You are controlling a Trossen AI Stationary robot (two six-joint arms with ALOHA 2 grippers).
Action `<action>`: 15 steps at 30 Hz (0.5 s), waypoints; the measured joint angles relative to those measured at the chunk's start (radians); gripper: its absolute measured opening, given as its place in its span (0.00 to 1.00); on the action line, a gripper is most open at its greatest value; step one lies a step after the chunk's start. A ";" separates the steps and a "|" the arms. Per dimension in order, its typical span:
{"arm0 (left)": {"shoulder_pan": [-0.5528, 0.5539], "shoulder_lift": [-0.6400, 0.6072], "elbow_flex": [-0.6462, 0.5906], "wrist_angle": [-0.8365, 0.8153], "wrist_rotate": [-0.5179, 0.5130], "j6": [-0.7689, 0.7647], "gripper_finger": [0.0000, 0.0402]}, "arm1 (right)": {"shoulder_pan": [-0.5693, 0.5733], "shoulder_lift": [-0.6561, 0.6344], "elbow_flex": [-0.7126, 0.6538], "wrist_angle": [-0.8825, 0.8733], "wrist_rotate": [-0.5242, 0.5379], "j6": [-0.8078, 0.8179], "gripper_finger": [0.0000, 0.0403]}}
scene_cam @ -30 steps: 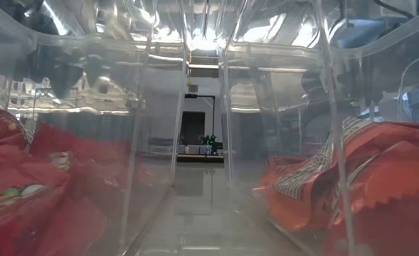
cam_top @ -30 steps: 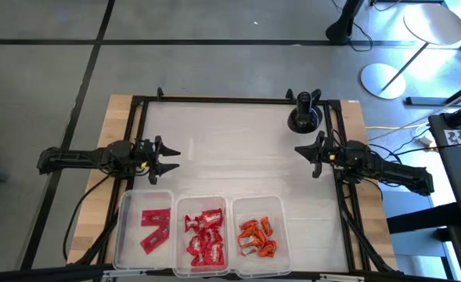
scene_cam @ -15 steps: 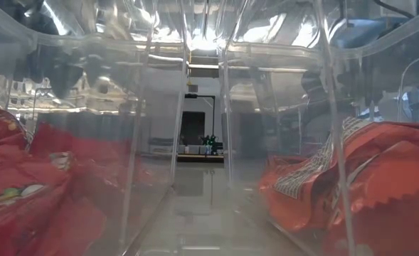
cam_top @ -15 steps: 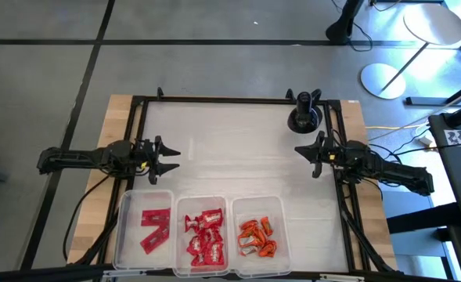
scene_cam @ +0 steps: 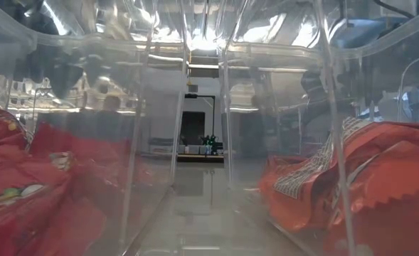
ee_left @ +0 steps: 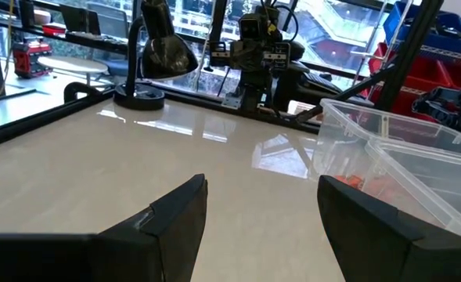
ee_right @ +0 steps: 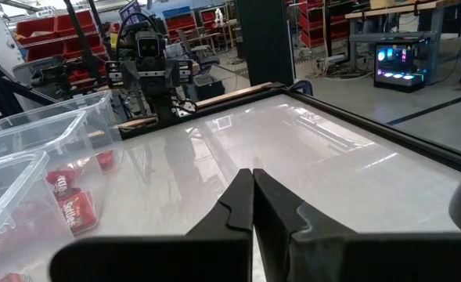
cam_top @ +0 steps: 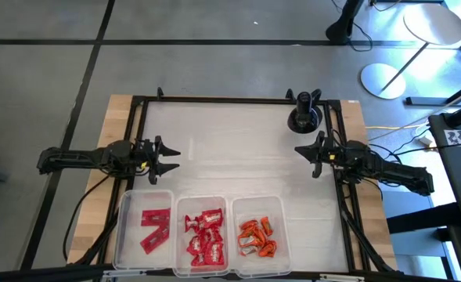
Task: Sort candy
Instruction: Return to Home Position
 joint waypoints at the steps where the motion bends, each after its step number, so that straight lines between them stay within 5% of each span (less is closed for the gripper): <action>1: 0.000 0.000 0.000 0.000 0.000 0.003 0.58 | 0.000 0.000 0.000 0.000 0.000 0.000 0.01; 15: 0.000 0.000 0.000 0.000 0.000 0.000 0.58 | 0.000 0.000 0.000 0.000 0.000 0.000 0.01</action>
